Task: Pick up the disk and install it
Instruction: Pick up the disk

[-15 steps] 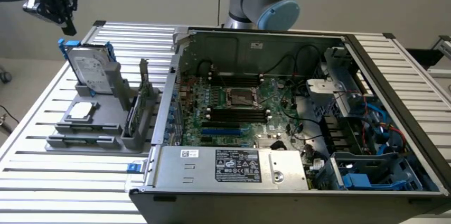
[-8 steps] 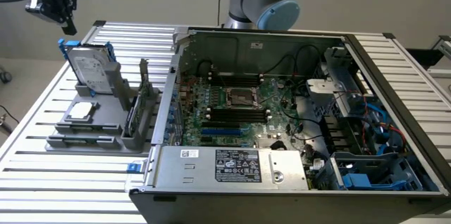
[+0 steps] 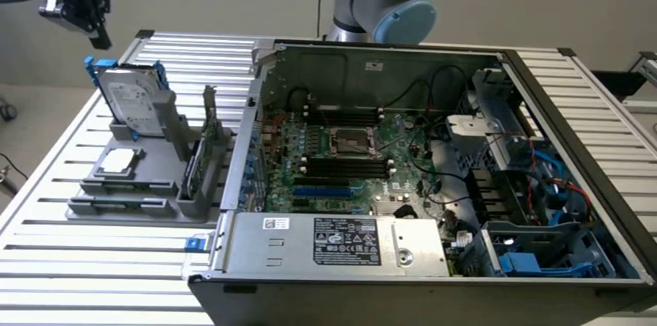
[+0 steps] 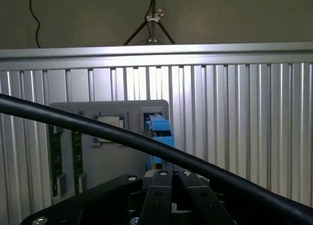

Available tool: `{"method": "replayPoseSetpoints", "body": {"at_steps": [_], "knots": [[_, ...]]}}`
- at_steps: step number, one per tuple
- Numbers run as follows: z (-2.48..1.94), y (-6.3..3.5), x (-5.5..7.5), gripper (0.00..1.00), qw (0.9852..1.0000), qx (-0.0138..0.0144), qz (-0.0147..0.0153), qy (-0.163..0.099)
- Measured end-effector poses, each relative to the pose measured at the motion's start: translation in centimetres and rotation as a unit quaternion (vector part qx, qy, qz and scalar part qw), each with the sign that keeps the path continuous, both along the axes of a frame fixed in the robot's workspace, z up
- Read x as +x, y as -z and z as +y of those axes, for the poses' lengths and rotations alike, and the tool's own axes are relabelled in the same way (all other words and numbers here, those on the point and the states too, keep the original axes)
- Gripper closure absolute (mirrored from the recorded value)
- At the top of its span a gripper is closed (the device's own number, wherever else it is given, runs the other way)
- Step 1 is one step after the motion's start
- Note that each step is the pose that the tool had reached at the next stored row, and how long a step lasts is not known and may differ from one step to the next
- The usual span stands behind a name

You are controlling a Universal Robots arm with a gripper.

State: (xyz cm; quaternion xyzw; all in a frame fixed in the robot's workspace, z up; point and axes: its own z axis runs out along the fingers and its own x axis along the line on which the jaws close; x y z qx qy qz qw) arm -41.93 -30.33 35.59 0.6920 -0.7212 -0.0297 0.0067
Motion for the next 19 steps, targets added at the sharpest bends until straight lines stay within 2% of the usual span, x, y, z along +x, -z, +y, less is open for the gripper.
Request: {"method": "replayPoseSetpoints", "body": {"at_steps": [3,6,9,10,11,12,14,15,19], "knots": [[0.27,0.03,-0.3,0.88,1.0000,0.0000,0.0000,-0.004],[0.26,0.06,-0.5,0.70,1.0000,-0.0001,-0.0001,-0.009],[0.25,0.12,-0.5,0.64,0.9999,-0.0002,0.0000,-0.012],[0.23,0.18,-0.5,0.52,0.9999,-0.0002,-0.0001,-0.013],[0.21,0.25,-0.5,0.52,0.9999,-0.0004,-0.0001,-0.013],[0.19,0.34,-0.5,0.46,0.9999,-0.0008,-0.0001,-0.013],[0.10,0.56,-0.5,0.46,0.9999,-0.0021,0.0000,-0.013],[0.04,0.66,-0.5,0.40,0.9999,-0.0030,0.0000,-0.013],[-0.24,1.10,-0.5,0.40,0.9999,-0.0061,0.0000,-0.013]]}}
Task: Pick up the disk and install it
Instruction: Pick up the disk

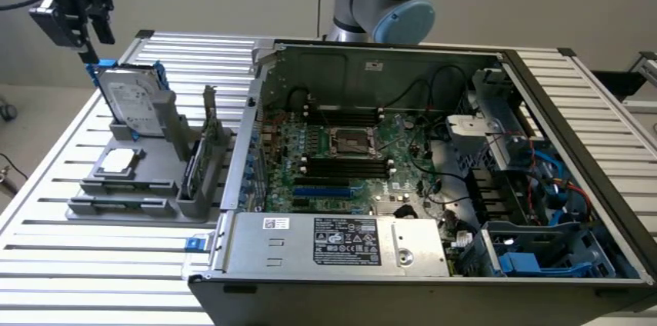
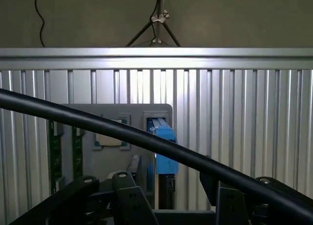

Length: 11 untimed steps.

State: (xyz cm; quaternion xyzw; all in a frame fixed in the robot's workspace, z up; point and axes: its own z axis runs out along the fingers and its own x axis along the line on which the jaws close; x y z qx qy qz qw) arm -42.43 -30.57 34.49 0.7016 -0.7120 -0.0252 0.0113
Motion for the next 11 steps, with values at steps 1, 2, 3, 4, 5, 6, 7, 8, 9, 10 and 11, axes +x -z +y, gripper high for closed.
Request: {"method": "replayPoseSetpoints", "body": {"at_steps": [1,2,3,4,5,6,7,8,9,10,11], "knots": [[-0.05,0.17,0.0,0.40,1.0000,-0.0004,0.0000,0.000],[-0.07,0.35,0.0,0.40,1.0000,-0.0005,0.0000,0.000],[-0.10,0.53,0.0,0.40,1.0000,-0.0006,0.0000,0.000],[-0.12,0.71,0.0,0.40,1.0000,-0.0007,0.0000,0.000],[-0.15,0.89,0.0,0.40,1.0000,-0.0008,0.0000,0.000],[-0.17,1.07,0.0,0.40,1.0000,-0.0009,0.0000,0.000],[-0.19,1.26,0.0,0.40,1.0000,-0.0010,0.0000,0.000],[-0.21,1.44,0.0,0.40,1.0000,-0.0011,0.0000,0.000],[-0.22,1.62,0.0,0.40,1.0000,-0.0012,0.0000,0.000],[-0.23,1.80,0.0,0.40,1.0000,-0.0014,0.0000,0.000],[-0.23,1.98,0.0,0.40,1.0000,-0.0015,0.0001,0.000]]}}
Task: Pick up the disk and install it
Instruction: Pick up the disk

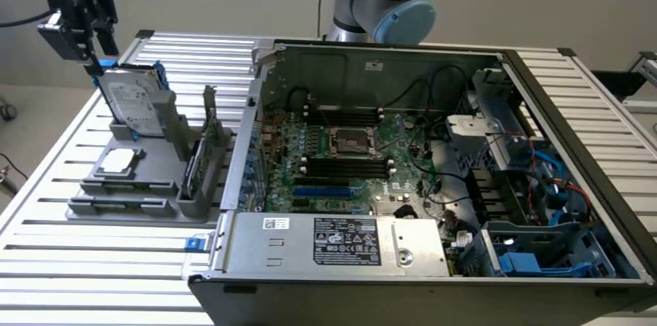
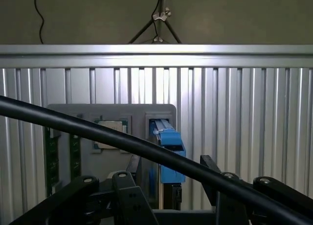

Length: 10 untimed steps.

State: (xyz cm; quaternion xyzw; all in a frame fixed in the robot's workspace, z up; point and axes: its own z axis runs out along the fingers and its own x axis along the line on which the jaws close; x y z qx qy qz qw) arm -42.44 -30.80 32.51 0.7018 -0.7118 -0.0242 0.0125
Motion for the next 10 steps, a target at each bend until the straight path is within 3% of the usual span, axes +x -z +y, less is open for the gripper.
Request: {"method": "replayPoseSetpoints", "body": {"at_steps": [10], "knots": [[0.00,1.81,0.0,0.40,1.0000,-0.0039,-0.0001,-0.003]]}}
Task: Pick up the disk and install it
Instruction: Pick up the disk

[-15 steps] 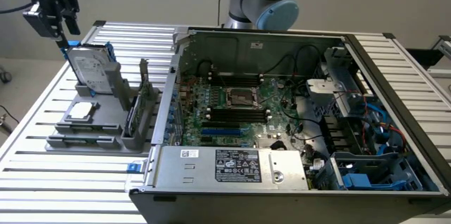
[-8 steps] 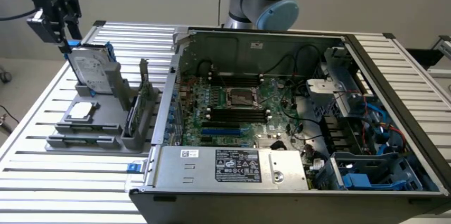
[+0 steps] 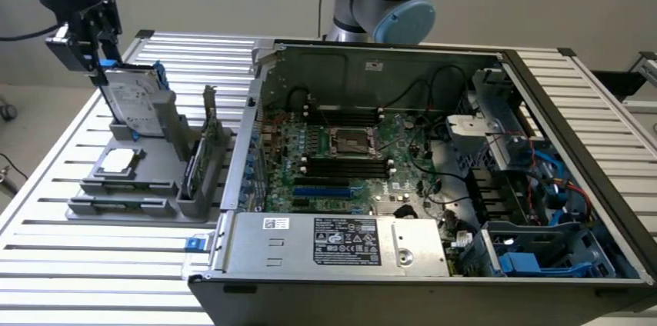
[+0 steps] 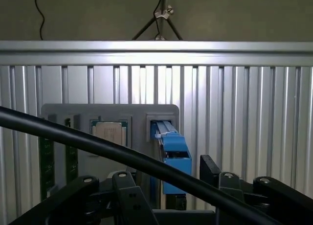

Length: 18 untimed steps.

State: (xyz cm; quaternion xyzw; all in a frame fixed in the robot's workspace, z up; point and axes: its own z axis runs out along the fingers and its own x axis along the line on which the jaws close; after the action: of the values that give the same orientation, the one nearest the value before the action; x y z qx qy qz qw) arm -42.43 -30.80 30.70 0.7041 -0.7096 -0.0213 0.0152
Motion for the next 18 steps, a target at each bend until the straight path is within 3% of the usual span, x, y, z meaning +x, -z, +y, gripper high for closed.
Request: {"method": "replayPoseSetpoints", "body": {"at_steps": [8,14,18], "knots": [[0.13,1.46,0.0,0.40,1.0000,-0.0045,0.0000,-0.003],[1.16,2.32,-0.1,0.40,0.9999,-0.0114,-0.0014,-0.005],[1.26,2.52,-0.4,0.40,0.9998,-0.0156,-0.0014,-0.016]]}}
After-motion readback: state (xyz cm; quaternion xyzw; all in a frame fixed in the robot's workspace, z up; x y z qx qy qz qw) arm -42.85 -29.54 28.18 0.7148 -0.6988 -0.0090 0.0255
